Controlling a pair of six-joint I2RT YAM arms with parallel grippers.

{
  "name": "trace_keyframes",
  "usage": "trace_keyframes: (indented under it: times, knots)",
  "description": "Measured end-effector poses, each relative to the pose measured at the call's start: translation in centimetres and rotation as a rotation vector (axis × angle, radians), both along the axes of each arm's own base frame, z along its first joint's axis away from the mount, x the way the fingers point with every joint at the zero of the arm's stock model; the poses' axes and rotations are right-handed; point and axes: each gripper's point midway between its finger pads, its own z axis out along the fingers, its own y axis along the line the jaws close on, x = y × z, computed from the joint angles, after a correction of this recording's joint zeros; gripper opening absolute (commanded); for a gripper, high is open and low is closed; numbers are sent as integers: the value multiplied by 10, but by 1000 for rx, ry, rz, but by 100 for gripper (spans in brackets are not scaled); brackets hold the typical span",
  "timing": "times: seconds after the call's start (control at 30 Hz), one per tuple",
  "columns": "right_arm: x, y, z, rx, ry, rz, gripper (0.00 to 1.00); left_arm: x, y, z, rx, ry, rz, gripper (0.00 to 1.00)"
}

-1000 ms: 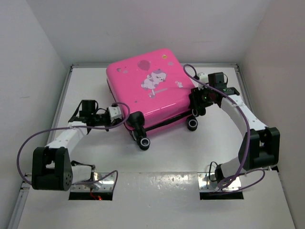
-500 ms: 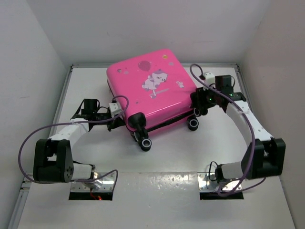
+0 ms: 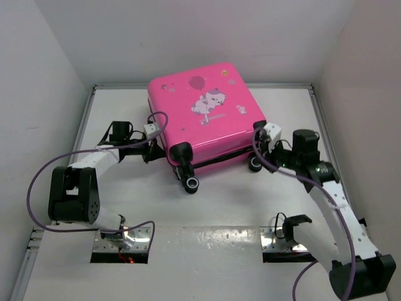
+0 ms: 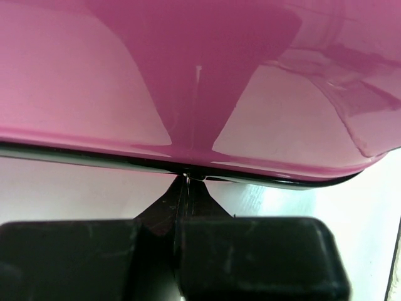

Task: Pack the luggage

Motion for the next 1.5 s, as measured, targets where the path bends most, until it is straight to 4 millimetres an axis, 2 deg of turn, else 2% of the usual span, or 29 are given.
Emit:
trace_keyframes:
  times: [0.1,0.17,0.27,0.37,0.53,0.77,0.9,1.03,1.1,1.23,1.5]
  knots:
    - [-23,18,-27,-35,-94,157,0,5,0,0,-3,10,11,0]
    - [-38,31,-61,-80,-161,277,0,8,0,0,-5,13,17,0]
    - [-58,41,-117,-169,-160,430,0,11,0,0,-11,25,26,0]
    - [-63,52,-143,-250,-191,548,0,14,1,1,-14,43,44,0]
    - [-45,89,-153,-359,-369,685,0,24,1,1,-23,92,71,0]
    - [-12,131,-181,-492,-569,755,0,60,3,4,-14,97,112,0]
    - [16,156,-183,-541,-661,758,0,70,5,6,-6,89,130,0]
    - [52,192,-178,-578,-770,719,0,69,6,5,-4,109,147,0]
    - [57,206,-185,-593,-789,730,0,69,5,5,-6,122,157,0]
    - [60,233,-185,-606,-855,733,0,70,10,10,11,139,220,0]
    - [85,279,-185,-602,-862,679,0,83,40,22,109,9,374,0]
